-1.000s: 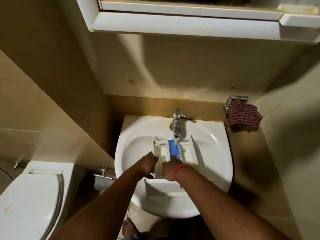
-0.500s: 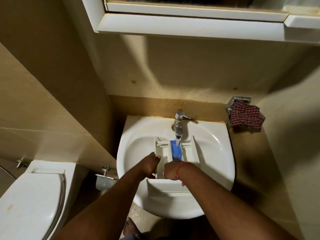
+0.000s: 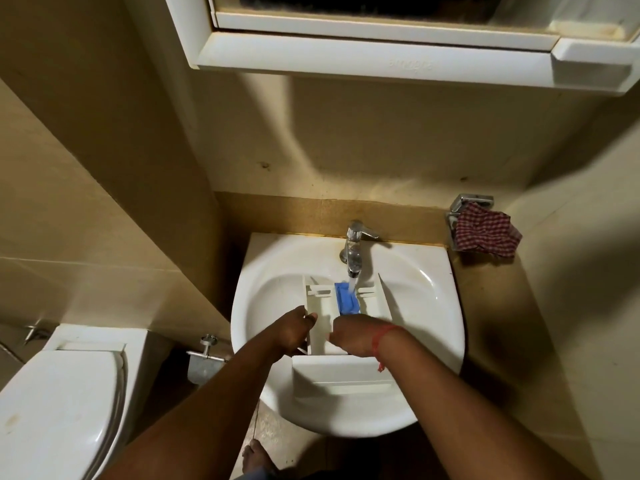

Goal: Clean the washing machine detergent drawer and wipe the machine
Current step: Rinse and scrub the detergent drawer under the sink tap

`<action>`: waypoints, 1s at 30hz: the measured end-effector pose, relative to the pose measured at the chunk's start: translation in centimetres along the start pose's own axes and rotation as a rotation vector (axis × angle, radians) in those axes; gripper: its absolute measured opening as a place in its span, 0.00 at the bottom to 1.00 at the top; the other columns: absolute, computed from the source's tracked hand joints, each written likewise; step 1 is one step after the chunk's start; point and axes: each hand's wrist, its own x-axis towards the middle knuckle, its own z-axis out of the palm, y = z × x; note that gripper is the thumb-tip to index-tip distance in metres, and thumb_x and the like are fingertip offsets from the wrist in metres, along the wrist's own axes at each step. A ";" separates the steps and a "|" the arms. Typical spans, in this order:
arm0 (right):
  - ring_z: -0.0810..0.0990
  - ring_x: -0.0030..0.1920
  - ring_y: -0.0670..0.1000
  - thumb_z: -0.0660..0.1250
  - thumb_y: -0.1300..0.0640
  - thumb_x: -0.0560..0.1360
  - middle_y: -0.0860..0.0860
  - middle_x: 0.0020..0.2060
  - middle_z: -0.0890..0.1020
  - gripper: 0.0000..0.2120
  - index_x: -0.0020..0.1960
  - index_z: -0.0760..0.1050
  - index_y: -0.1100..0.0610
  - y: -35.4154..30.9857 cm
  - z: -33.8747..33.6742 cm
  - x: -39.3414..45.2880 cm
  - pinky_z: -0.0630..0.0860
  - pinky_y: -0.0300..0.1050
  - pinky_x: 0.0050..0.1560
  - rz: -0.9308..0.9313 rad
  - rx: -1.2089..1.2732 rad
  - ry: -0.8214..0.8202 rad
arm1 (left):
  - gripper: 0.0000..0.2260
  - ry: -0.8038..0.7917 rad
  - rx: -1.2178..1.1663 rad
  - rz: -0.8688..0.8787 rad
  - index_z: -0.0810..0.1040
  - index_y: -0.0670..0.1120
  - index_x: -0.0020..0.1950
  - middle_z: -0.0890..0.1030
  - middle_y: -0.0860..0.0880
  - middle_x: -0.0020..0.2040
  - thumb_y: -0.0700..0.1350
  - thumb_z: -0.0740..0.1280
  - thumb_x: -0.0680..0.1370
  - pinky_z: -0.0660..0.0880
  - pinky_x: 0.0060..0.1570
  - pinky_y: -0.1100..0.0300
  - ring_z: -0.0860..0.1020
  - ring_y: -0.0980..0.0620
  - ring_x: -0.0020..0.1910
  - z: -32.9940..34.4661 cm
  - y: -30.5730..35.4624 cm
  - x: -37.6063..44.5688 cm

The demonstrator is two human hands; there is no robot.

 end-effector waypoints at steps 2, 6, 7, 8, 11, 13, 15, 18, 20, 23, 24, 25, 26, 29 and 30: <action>0.74 0.41 0.50 0.54 0.43 0.82 0.49 0.40 0.76 0.18 0.48 0.73 0.55 0.7 -0.7 -2.4 0.69 0.43 0.39 -0.065 0.074 0.097 | 0.11 -0.003 0.019 0.000 0.72 0.47 0.55 0.77 0.44 0.45 0.52 0.56 0.84 0.76 0.38 0.56 0.76 0.50 0.33 -0.5 -0.1 -0.1; 0.78 0.48 0.47 0.60 0.34 0.76 0.44 0.47 0.80 0.18 0.51 0.76 0.47 2.6 0.2 -7.2 0.76 0.45 0.51 -0.195 0.034 0.198 | 0.12 0.011 0.088 -0.005 0.72 0.45 0.48 0.74 0.46 0.42 0.52 0.57 0.83 0.71 0.28 0.63 0.74 0.50 0.34 -1.7 0.0 -0.7; 0.78 0.50 0.46 0.61 0.33 0.75 0.43 0.49 0.80 0.18 0.53 0.76 0.45 3.0 0.7 -7.7 0.76 0.45 0.53 -0.197 0.006 0.233 | 0.13 0.013 0.085 -0.009 0.72 0.43 0.47 0.74 0.45 0.42 0.51 0.58 0.83 0.71 0.27 0.63 0.74 0.50 0.34 -1.9 0.0 -0.9; 0.78 0.52 0.46 0.62 0.35 0.75 0.43 0.51 0.80 0.17 0.56 0.75 0.44 3.3 1.2 -8.0 0.75 0.45 0.53 -0.199 -0.013 0.287 | 0.13 0.011 0.081 -0.017 0.72 0.42 0.47 0.74 0.45 0.42 0.51 0.58 0.83 0.71 0.27 0.62 0.74 0.50 0.34 -2.2 0.0 -1.1; 0.79 0.55 0.48 0.63 0.41 0.78 0.44 0.54 0.82 0.13 0.59 0.75 0.44 3.3 1.6 -8.7 0.74 0.46 0.54 -0.217 0.017 0.491 | 0.13 -0.041 -0.026 -0.077 0.74 0.43 0.59 0.77 0.45 0.43 0.50 0.60 0.83 0.75 0.29 0.61 0.77 0.49 0.37 -2.4 0.2 -2.0; 0.79 0.55 0.49 0.62 0.43 0.79 0.43 0.54 0.82 0.12 0.60 0.76 0.44 3.1 1.1 -8.8 0.74 0.45 0.54 -0.220 0.046 0.568 | 0.13 -0.099 -0.115 -0.074 0.75 0.48 0.62 0.82 0.44 0.48 0.52 0.63 0.81 0.80 0.42 0.56 0.81 0.45 0.44 -2.6 0.3 -2.4; 0.79 0.54 0.49 0.62 0.44 0.79 0.43 0.54 0.83 0.11 0.59 0.77 0.44 3.2 0.2 -8.9 0.74 0.45 0.54 -0.217 0.084 0.614 | 0.14 -0.151 -0.111 -0.028 0.80 0.48 0.60 0.84 0.43 0.53 0.54 0.66 0.78 0.79 0.52 0.51 0.82 0.42 0.52 -3.0 0.2 -2.5; 0.80 0.48 0.51 0.63 0.46 0.79 0.45 0.45 0.84 0.06 0.52 0.76 0.46 4.7 -0.8 -7.8 0.77 0.49 0.51 -0.204 0.276 0.683 | 0.13 -0.091 -0.014 0.030 0.81 0.50 0.58 0.84 0.46 0.54 0.55 0.61 0.81 0.81 0.49 0.53 0.82 0.45 0.52 -3.3 0.4 -3.3; 0.78 0.42 0.51 0.64 0.50 0.80 0.47 0.37 0.81 0.05 0.47 0.75 0.48 6.0 -1.1 -6.9 0.75 0.50 0.48 -0.216 0.467 0.720 | 0.18 0.034 -0.077 0.041 0.79 0.49 0.58 0.83 0.45 0.54 0.58 0.57 0.82 0.81 0.40 0.59 0.82 0.48 0.50 -3.3 0.8 -3.8; 0.74 0.42 0.53 0.62 0.58 0.81 0.53 0.38 0.77 0.08 0.44 0.76 0.56 6.9 -1.0 -6.2 0.70 0.46 0.46 -0.258 0.788 0.737 | 0.20 0.193 -0.233 0.024 0.75 0.45 0.60 0.79 0.43 0.58 0.60 0.56 0.81 0.80 0.53 0.51 0.79 0.46 0.55 -3.5 0.2 -3.4; 0.73 0.44 0.51 0.61 0.60 0.82 0.53 0.40 0.77 0.08 0.45 0.76 0.59 7.2 -0.8 -6.0 0.68 0.45 0.48 -0.246 0.898 0.745 | 0.20 0.226 -0.226 0.026 0.73 0.46 0.60 0.77 0.44 0.59 0.61 0.56 0.81 0.78 0.58 0.49 0.77 0.47 0.57 -3.5 -0.2 -3.3; 0.73 0.46 0.50 0.61 0.60 0.82 0.52 0.42 0.78 0.09 0.45 0.76 0.60 7.3 -0.5 -5.9 0.68 0.45 0.51 -0.222 1.011 0.750 | 0.20 0.237 -0.225 0.025 0.72 0.47 0.60 0.77 0.45 0.60 0.61 0.56 0.81 0.76 0.61 0.49 0.77 0.47 0.58 -3.5 -0.6 -3.2; 0.75 0.47 0.49 0.61 0.60 0.82 0.51 0.43 0.79 0.09 0.46 0.77 0.59 7.6 -0.1 -5.5 0.69 0.45 0.53 -0.185 1.116 0.745 | 0.20 0.226 -0.256 0.025 0.72 0.48 0.60 0.77 0.46 0.59 0.62 0.56 0.81 0.75 0.62 0.49 0.77 0.48 0.58 -3.3 -1.0 -3.3; 0.80 0.50 0.53 0.58 0.60 0.82 0.54 0.48 0.84 0.11 0.52 0.80 0.58 8.6 0.8 -3.8 0.74 0.48 0.57 -0.077 1.403 0.652 | 0.17 0.135 -0.361 0.061 0.75 0.49 0.56 0.79 0.48 0.54 0.59 0.55 0.82 0.74 0.63 0.48 0.79 0.49 0.55 -2.0 -1.4 -3.6; 0.80 0.51 0.56 0.58 0.60 0.82 0.57 0.51 0.83 0.12 0.56 0.79 0.60 8.9 1.2 -3.1 0.74 0.51 0.59 -0.025 1.479 0.610 | 0.15 0.139 -0.374 0.080 0.75 0.48 0.57 0.79 0.47 0.53 0.57 0.56 0.83 0.75 0.61 0.49 0.80 0.49 0.52 -1.6 -1.4 -3.6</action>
